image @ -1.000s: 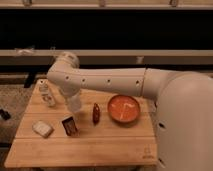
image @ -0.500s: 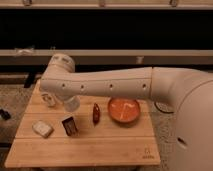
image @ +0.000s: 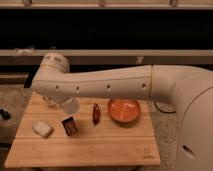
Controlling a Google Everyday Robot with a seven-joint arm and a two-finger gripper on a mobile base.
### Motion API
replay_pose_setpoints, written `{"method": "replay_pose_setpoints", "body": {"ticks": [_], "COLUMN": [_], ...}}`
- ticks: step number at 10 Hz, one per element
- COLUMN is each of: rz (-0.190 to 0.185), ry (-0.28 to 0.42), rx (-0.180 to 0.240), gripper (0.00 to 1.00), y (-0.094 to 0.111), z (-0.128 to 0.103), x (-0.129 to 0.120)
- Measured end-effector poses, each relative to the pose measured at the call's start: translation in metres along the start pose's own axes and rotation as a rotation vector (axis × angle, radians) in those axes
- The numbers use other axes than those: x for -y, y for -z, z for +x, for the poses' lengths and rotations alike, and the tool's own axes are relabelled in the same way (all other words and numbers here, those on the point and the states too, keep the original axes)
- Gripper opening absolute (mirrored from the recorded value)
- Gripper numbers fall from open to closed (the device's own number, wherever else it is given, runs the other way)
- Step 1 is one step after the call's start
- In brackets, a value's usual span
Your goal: Place the ceramic cup over the eraser
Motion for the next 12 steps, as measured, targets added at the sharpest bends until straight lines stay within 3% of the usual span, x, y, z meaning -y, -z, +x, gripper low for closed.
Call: {"method": "replay_pose_setpoints", "body": {"ticks": [4,8,12], "rz": [-0.031,-0.079,-0.12], "ry": [0.02,0.034,0.056], "rx": [-0.047,-0.104,-0.098], "gripper": [0.0,0.0,0.02], "y": [0.012,-0.005,-0.036], "z": [0.019,0.028,0.029], "x": [-0.029,-0.04,-0.051]}}
